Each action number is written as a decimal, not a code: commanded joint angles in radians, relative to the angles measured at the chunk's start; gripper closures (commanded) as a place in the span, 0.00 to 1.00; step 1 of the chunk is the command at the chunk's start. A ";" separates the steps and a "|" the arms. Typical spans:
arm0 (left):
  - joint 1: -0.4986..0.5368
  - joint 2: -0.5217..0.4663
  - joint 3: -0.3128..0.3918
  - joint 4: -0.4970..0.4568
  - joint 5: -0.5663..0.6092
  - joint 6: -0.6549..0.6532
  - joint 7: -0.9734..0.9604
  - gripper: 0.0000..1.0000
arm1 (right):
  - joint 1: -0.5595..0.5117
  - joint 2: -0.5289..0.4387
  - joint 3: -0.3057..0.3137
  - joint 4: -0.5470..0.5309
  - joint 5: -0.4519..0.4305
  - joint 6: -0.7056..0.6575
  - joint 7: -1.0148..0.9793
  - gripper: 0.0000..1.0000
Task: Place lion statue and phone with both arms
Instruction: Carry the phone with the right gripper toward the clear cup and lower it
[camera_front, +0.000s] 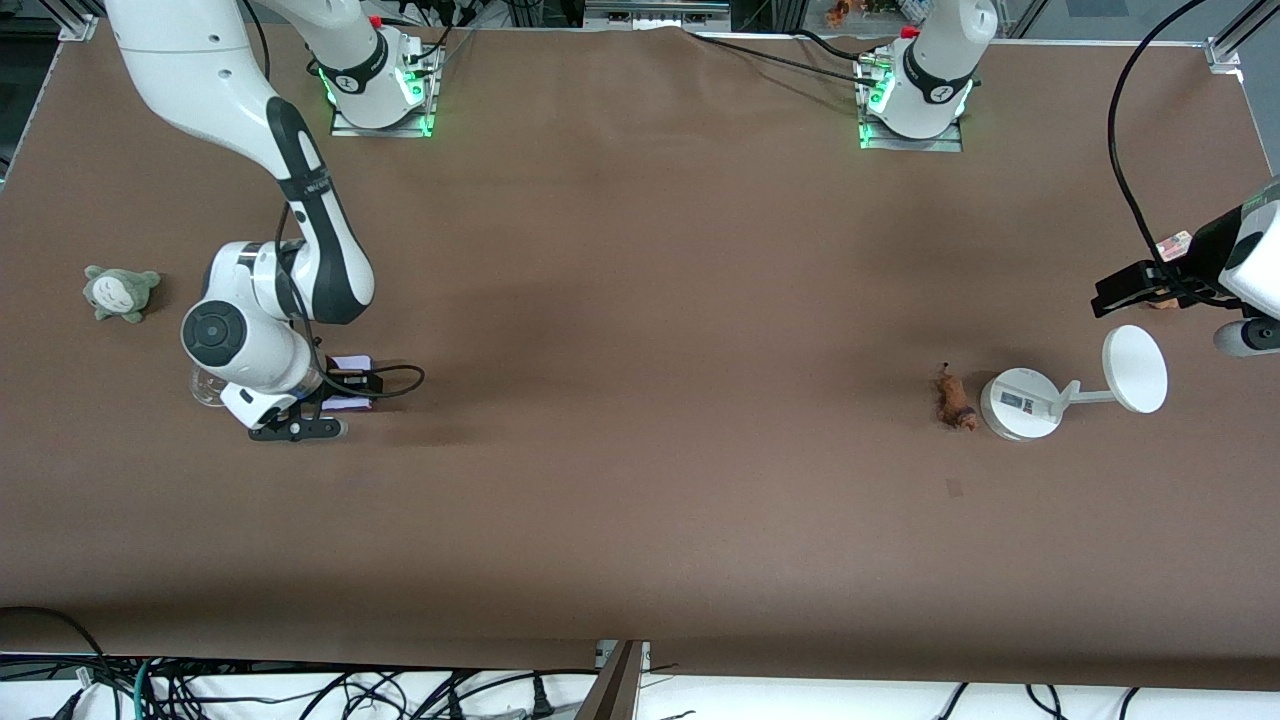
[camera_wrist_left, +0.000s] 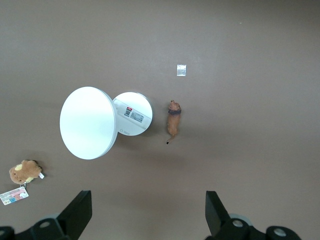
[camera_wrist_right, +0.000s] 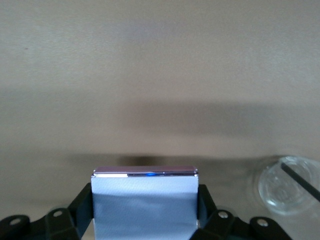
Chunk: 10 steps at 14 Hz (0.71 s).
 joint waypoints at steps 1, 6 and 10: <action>-0.001 0.006 0.003 0.014 -0.017 -0.017 0.025 0.00 | -0.003 0.002 0.004 -0.013 0.026 0.035 -0.018 0.50; -0.001 0.006 0.003 0.014 -0.017 -0.017 0.025 0.00 | -0.022 0.020 0.004 -0.013 0.026 0.065 -0.041 0.50; -0.001 0.006 0.003 0.014 -0.017 -0.017 0.023 0.00 | -0.023 0.025 0.004 -0.013 0.026 0.067 -0.048 0.50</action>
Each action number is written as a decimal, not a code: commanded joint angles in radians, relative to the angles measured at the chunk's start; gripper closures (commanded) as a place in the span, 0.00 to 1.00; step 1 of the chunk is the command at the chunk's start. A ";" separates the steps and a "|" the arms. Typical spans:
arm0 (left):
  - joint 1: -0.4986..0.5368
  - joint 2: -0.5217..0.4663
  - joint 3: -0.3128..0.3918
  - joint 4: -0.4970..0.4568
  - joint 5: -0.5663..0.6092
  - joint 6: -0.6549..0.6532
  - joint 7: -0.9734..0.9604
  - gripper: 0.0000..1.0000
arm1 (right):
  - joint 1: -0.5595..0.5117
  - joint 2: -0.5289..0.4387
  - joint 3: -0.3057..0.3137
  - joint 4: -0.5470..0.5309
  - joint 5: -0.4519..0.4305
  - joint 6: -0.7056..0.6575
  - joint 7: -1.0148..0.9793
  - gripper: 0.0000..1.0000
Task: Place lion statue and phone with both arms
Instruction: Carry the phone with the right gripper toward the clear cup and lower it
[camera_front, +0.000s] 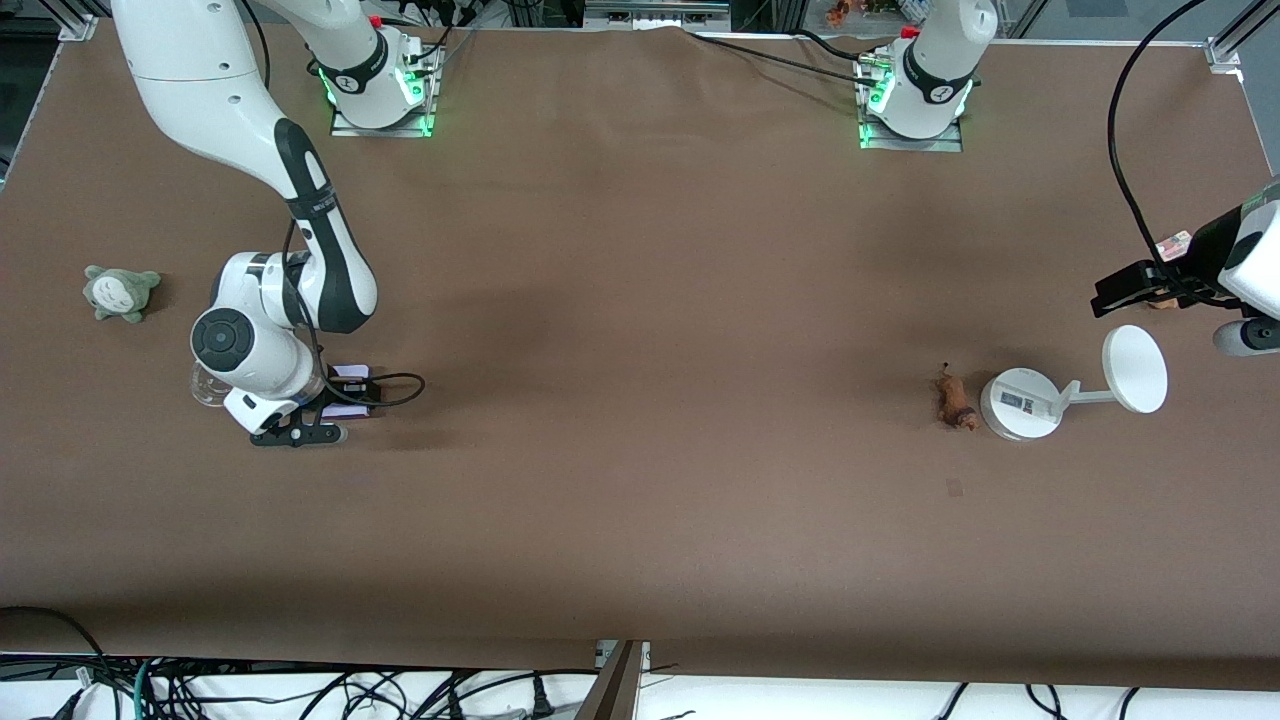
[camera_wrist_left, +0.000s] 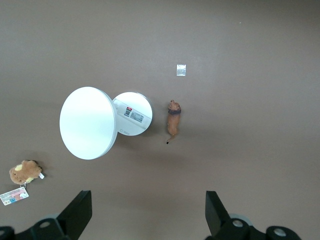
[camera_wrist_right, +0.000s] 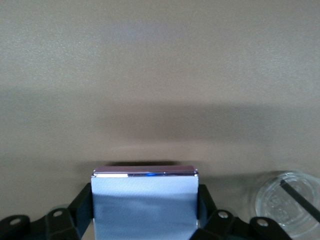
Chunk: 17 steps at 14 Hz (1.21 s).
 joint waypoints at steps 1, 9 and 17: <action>-0.001 0.006 0.003 0.014 -0.017 -0.017 0.021 0.00 | -0.008 -0.010 0.005 -0.012 0.026 0.017 -0.036 0.50; -0.002 0.006 0.003 0.014 -0.017 -0.017 0.021 0.00 | -0.028 -0.009 0.005 -0.006 0.026 0.015 -0.060 0.22; -0.001 0.006 0.003 0.014 -0.017 -0.017 0.021 0.00 | -0.031 -0.012 0.008 -0.004 0.026 0.011 -0.056 0.07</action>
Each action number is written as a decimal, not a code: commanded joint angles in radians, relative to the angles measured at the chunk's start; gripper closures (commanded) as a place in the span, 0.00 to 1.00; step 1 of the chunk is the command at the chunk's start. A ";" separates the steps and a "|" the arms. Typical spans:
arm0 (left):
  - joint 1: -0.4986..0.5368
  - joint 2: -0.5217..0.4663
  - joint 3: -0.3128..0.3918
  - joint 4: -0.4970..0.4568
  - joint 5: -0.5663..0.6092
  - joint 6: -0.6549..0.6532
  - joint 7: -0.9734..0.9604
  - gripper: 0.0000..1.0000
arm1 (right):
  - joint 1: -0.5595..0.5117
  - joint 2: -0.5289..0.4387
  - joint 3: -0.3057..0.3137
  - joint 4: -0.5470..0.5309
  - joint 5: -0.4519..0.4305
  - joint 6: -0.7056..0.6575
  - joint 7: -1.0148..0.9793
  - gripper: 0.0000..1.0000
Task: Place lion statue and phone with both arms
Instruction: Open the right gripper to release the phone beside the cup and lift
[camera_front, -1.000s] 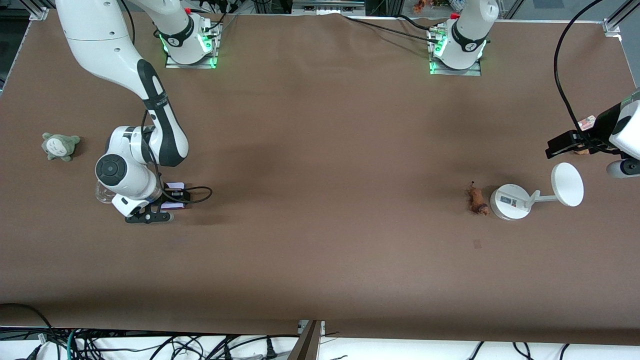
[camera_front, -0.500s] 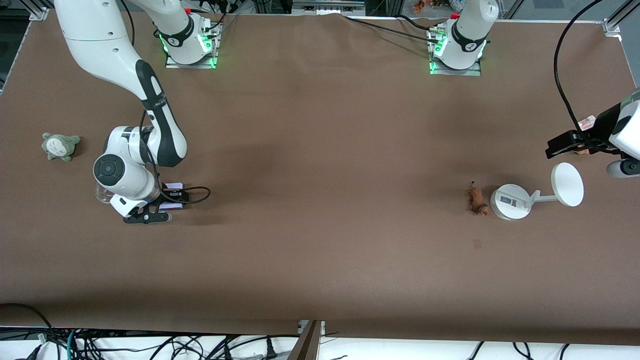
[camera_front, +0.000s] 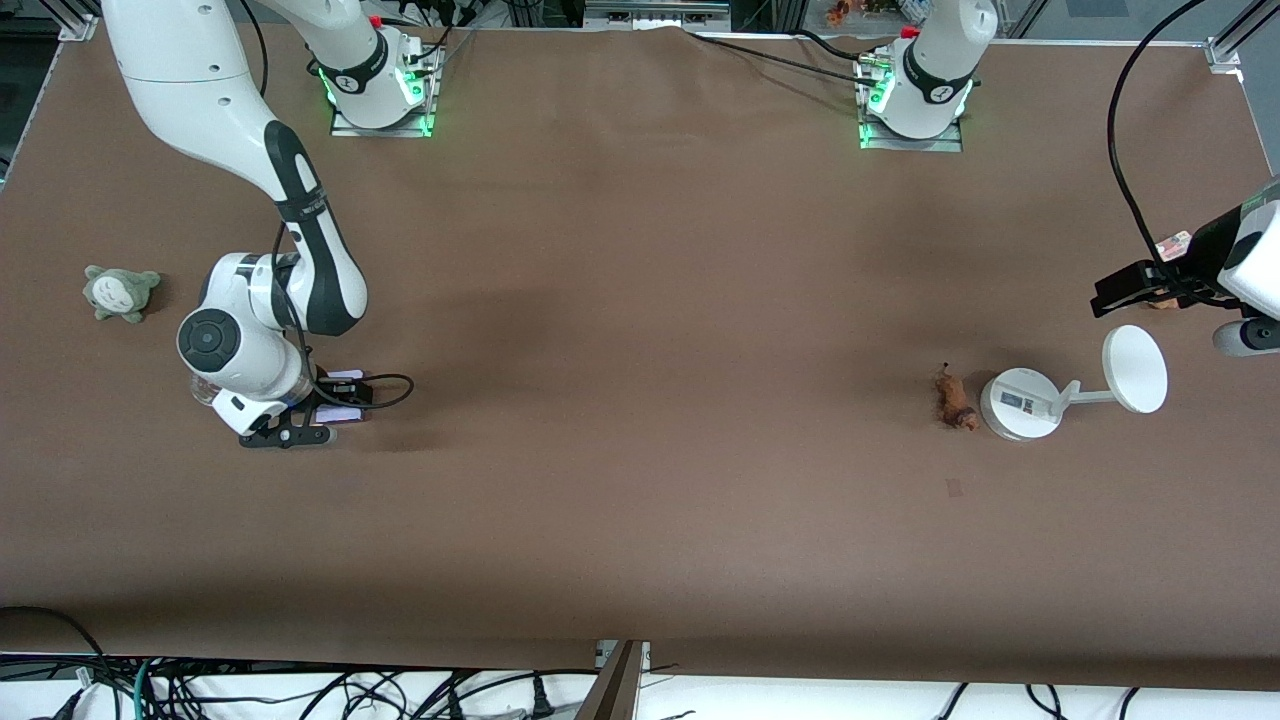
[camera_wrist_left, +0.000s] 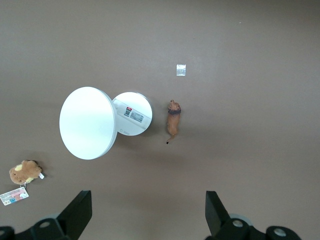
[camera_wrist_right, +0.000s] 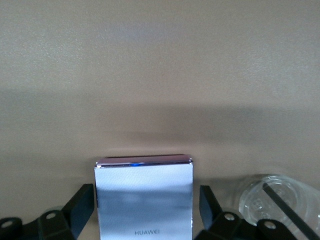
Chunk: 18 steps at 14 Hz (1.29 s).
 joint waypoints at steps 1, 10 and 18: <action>0.000 0.006 0.003 0.014 -0.017 -0.017 0.021 0.00 | -0.007 -0.015 0.010 -0.004 0.026 0.002 -0.020 0.07; 0.001 0.006 0.003 0.014 -0.017 -0.017 0.021 0.00 | 0.006 -0.143 0.023 0.048 0.027 -0.208 0.014 0.07; 0.004 0.006 0.003 0.015 -0.017 -0.017 0.021 0.00 | 0.026 -0.266 0.020 0.449 0.018 -0.856 0.138 0.06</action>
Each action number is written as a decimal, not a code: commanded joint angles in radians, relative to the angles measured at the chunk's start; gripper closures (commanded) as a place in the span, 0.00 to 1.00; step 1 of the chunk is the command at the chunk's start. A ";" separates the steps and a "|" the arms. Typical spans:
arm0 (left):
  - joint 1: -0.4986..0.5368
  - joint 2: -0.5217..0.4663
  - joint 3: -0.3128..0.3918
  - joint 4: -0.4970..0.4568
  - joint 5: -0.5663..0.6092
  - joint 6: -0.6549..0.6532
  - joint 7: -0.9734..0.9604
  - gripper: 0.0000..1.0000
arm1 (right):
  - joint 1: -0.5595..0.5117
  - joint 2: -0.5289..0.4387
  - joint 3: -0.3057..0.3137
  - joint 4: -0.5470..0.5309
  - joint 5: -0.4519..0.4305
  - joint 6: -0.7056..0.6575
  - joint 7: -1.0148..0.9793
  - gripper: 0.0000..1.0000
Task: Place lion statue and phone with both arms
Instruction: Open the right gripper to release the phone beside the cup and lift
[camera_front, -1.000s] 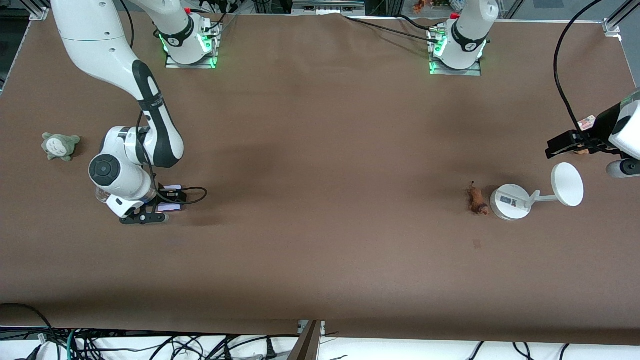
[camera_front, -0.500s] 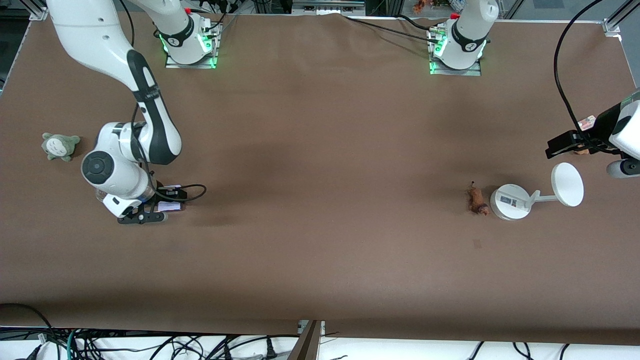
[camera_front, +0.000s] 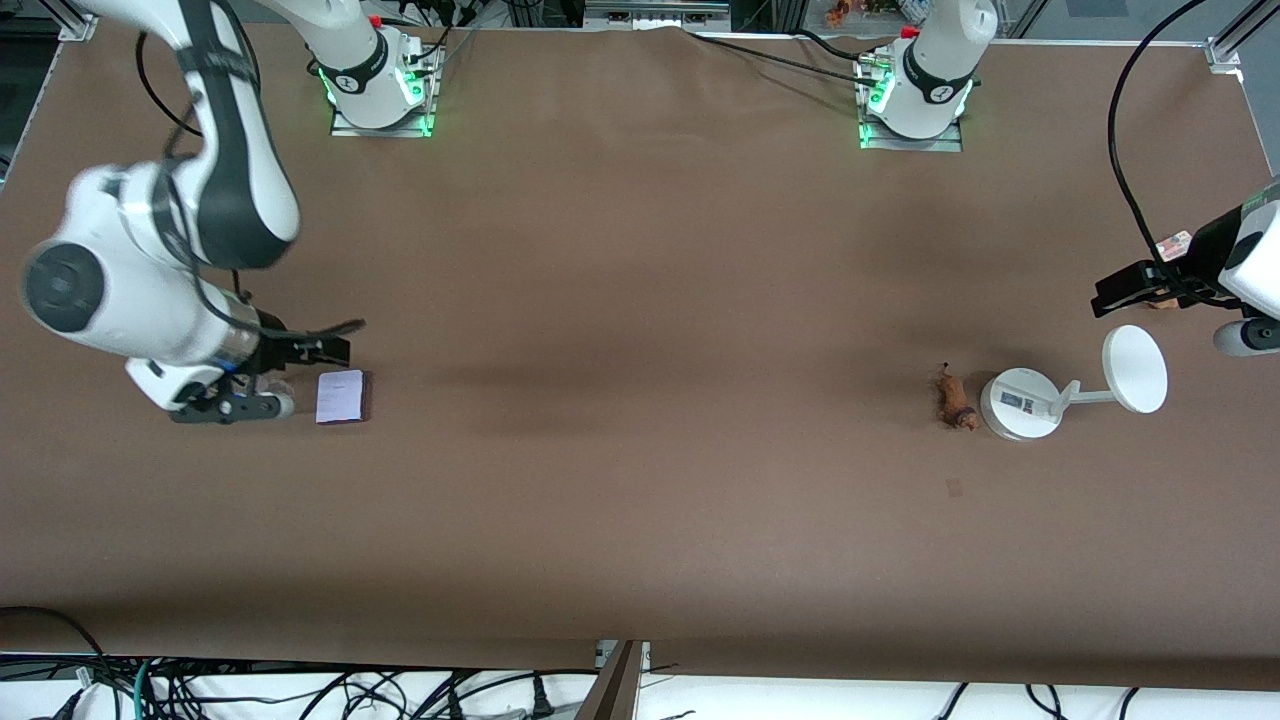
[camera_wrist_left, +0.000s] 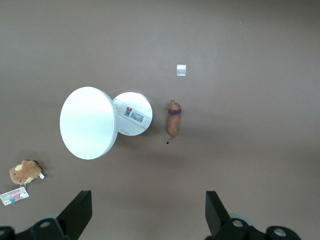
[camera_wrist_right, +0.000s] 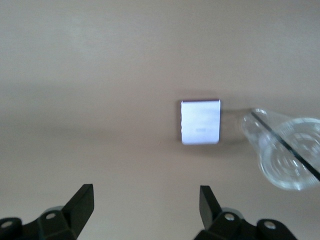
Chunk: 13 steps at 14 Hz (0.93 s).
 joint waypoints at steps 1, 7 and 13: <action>0.004 0.006 0.003 0.015 -0.017 -0.017 0.021 0.00 | -0.003 0.006 -0.001 0.168 0.004 -0.208 0.027 0.06; -0.004 0.006 0.003 0.017 -0.015 -0.017 0.018 0.00 | -0.006 -0.029 -0.018 0.330 -0.013 -0.443 0.022 0.01; -0.006 0.006 0.003 0.017 -0.017 -0.017 0.018 0.00 | -0.013 -0.042 -0.027 0.330 -0.015 -0.460 0.015 0.00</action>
